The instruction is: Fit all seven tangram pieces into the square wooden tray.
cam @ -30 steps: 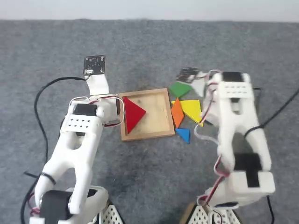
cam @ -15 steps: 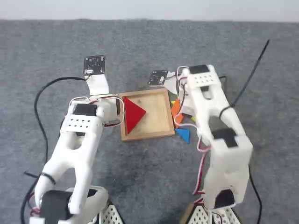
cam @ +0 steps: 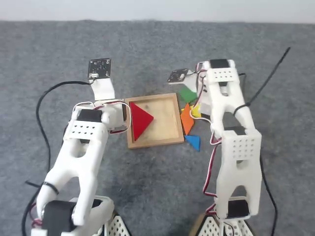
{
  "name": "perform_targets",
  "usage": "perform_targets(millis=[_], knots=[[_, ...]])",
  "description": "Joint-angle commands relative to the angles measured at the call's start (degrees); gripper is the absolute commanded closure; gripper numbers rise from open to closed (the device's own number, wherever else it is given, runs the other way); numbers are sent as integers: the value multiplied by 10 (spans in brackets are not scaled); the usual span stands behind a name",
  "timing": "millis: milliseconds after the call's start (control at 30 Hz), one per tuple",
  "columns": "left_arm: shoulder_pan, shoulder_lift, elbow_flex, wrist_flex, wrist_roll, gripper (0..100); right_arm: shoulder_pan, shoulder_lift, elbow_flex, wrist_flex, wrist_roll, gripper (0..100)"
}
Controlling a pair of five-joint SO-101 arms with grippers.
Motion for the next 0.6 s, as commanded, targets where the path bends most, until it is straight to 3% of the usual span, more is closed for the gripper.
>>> perform_targets(millis=[0,133,267,367,467,567], knots=[[-3,-9,-29,-10,-4,985,26,-10,-18,44,17,910],[-3,-9,-29,-10,-4,985,50,-40,-16,85,19,975],[-3,-9,-29,-9,-4,985,70,-109,30,84,40,949],[-3,-9,-29,-9,-4,985,66,-161,66,77,48,850],[-3,-9,-29,-9,-4,985,37,-188,103,48,47,687],[-3,-9,-29,-9,-4,985,-10,-187,131,-4,10,552]])
